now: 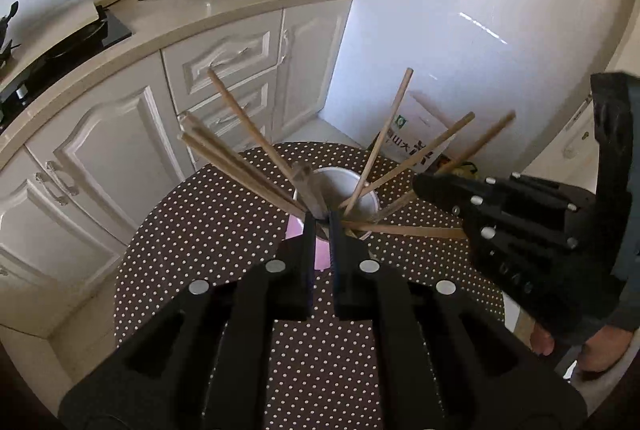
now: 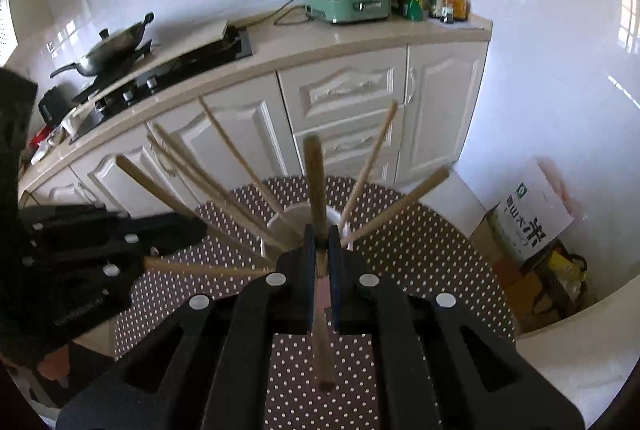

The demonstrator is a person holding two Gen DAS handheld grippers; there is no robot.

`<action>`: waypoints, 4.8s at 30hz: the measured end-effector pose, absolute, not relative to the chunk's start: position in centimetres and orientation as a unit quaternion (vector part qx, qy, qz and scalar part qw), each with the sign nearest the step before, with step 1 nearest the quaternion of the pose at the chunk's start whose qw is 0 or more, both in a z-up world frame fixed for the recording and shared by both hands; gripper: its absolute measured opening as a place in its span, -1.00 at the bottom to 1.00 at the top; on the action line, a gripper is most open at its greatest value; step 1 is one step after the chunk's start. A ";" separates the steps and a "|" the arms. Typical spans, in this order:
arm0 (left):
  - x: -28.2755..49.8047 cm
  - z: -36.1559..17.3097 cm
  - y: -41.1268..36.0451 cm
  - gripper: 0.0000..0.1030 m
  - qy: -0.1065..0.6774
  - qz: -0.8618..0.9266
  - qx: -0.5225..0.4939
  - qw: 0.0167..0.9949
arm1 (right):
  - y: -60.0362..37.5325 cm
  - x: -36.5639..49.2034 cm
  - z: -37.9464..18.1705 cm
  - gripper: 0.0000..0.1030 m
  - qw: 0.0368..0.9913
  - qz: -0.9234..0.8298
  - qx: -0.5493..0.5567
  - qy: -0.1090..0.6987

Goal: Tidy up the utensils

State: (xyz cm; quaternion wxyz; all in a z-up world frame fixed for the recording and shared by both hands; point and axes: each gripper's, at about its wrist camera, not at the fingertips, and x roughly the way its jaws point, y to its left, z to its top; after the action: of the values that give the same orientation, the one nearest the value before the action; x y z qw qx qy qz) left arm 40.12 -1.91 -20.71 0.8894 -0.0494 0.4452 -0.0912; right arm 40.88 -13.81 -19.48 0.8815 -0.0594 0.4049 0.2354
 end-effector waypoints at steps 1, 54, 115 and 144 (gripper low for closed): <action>40.1 -20.8 -1.9 -0.86 0.448 -0.088 -0.049 0.888 | -13.9 40.8 -19.5 -0.90 0.881 0.236 -0.058 0.405; 6.8 -4.9 2.2 0.72 0.241 -0.062 0.000 0.968 | -11.7 5.0 -3.6 0.58 0.973 0.098 -0.027 0.207; -1.4 -1.7 -5.1 0.86 0.143 0.015 0.010 0.990 | -18.2 -0.8 -1.5 0.84 0.977 0.153 -0.058 0.139; -0.3 -1.6 -5.7 0.86 0.135 0.025 0.022 0.990 | -18.2 0.4 -1.3 0.84 0.976 0.156 -0.054 0.143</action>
State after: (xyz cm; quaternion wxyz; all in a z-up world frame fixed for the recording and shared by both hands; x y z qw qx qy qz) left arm -0.30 -5.73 -1.57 0.9902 0.0216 0.1354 0.0254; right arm 0.44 -18.20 -1.32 0.9759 -0.0539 0.1431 0.1559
